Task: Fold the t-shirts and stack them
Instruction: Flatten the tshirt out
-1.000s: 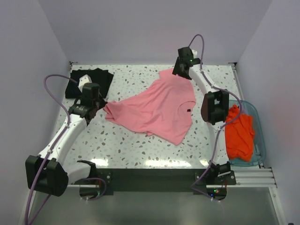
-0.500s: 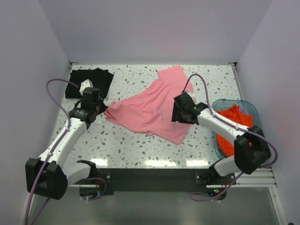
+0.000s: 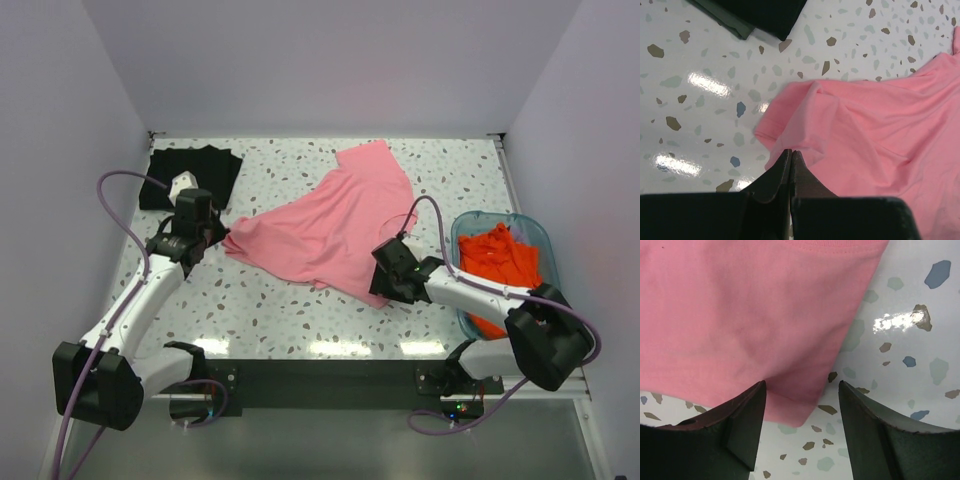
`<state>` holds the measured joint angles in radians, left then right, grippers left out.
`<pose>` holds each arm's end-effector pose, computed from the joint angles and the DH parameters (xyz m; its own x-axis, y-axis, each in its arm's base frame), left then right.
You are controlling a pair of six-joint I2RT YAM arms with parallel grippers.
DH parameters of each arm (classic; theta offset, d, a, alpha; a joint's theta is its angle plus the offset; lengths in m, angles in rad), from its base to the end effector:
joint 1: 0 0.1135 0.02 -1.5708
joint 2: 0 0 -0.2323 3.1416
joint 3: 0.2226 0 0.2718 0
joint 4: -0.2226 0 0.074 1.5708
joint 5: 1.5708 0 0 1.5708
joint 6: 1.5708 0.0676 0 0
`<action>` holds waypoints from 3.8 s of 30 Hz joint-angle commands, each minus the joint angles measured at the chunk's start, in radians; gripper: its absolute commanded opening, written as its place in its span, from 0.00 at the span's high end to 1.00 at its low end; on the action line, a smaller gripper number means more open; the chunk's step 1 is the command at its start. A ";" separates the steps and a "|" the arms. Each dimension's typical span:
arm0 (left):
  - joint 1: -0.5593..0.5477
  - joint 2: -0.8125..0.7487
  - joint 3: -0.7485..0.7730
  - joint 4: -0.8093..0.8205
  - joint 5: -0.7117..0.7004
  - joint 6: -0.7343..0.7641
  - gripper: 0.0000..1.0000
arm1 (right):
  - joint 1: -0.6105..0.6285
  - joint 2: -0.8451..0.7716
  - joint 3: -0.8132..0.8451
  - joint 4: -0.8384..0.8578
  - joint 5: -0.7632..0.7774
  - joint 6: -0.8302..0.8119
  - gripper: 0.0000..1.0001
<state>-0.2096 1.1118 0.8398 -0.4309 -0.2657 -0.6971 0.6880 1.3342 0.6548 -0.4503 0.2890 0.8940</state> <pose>0.2920 -0.0440 0.2183 -0.4879 -0.5295 -0.6940 -0.4022 0.8419 -0.3597 0.2198 0.1558 0.0939 -0.8387 0.2779 -0.4683 0.2223 0.9598 0.1714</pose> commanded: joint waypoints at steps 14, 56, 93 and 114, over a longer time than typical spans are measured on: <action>0.009 -0.015 0.025 0.021 -0.006 0.002 1.00 | 0.007 -0.111 0.044 -0.043 0.082 0.048 1.00; 0.009 0.071 0.059 0.049 0.013 0.030 1.00 | -0.331 0.073 0.242 -0.013 0.000 -0.267 0.35; 0.009 0.011 0.021 0.024 0.017 0.022 1.00 | -0.326 -0.009 0.059 0.024 0.032 -0.236 0.37; 0.009 0.010 0.010 0.027 0.029 0.021 1.00 | -0.326 0.000 0.011 0.033 0.088 -0.207 0.64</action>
<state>-0.2096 1.1450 0.8528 -0.4339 -0.2420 -0.6697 0.3592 1.3216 0.6456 -0.4473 0.3283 0.6727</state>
